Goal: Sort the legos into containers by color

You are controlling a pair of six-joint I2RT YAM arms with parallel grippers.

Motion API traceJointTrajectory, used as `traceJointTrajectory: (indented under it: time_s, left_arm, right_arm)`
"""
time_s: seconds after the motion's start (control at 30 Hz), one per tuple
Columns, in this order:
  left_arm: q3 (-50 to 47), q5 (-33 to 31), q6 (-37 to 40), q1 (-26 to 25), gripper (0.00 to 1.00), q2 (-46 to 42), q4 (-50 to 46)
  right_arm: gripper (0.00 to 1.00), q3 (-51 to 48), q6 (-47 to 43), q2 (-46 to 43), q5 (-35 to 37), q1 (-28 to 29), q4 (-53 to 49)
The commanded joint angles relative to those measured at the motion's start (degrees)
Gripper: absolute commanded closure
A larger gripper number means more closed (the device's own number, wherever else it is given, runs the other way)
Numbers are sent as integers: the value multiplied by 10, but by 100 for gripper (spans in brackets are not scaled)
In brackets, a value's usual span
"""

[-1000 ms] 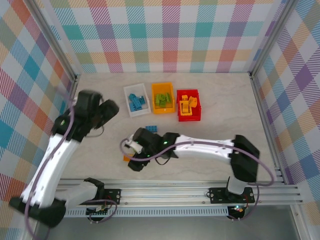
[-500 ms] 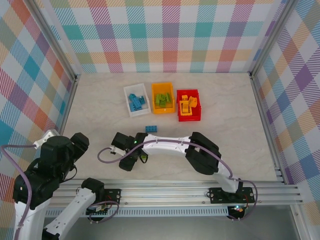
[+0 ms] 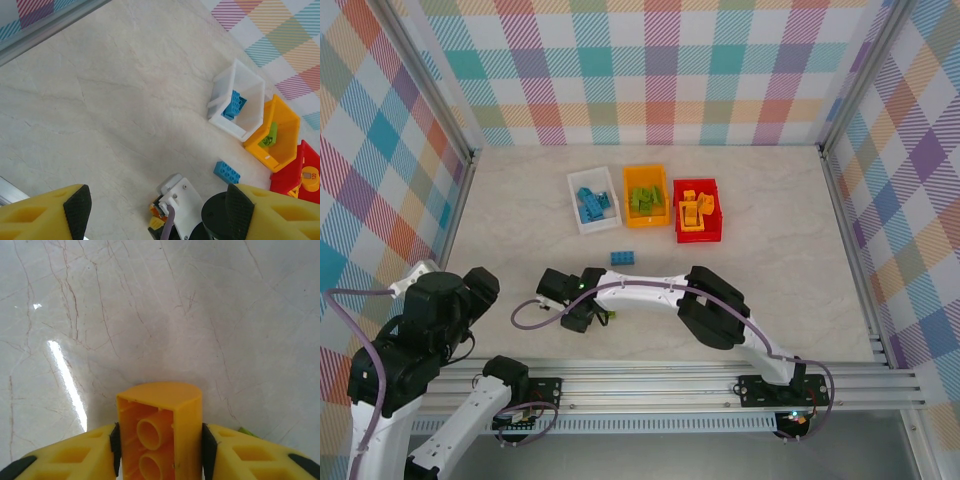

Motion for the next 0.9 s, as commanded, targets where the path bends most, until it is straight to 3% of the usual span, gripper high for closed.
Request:
traceJointTrajectory:
  time_s: [0.0, 0.17, 0.3, 0.47, 0.57, 0.63, 0.77, 0.87]
  left_arm:
    - [-7, 9, -4, 4, 27, 4, 5]
    - [-9, 31, 11, 3, 27, 5, 25]
    - [-26, 83, 33, 3, 29, 12, 70]
    - [-86, 208, 38, 3, 32, 27, 181]
    - [-120, 314, 23, -2, 34, 85, 278]
    - [-130, 334, 10, -36, 35, 130, 334]
    - [-94, 269, 22, -164, 34, 243, 394]
    - [-65, 233, 25, -231, 35, 326, 425]
  right_arm:
    - [60, 9, 2, 3, 4, 4, -7]
    - [64, -11, 25, -50, 5, -1, 7]
    - [64, -52, 52, -127, -14, -30, 28]
    - [64, -127, 88, -230, -67, -103, 56]
    - [64, -175, 111, -288, -94, -172, 64]
    - [64, -205, 126, -317, -109, -223, 68]
    - [64, -250, 161, -355, -120, -334, 65]
    - [64, -249, 184, -348, -101, -400, 39]
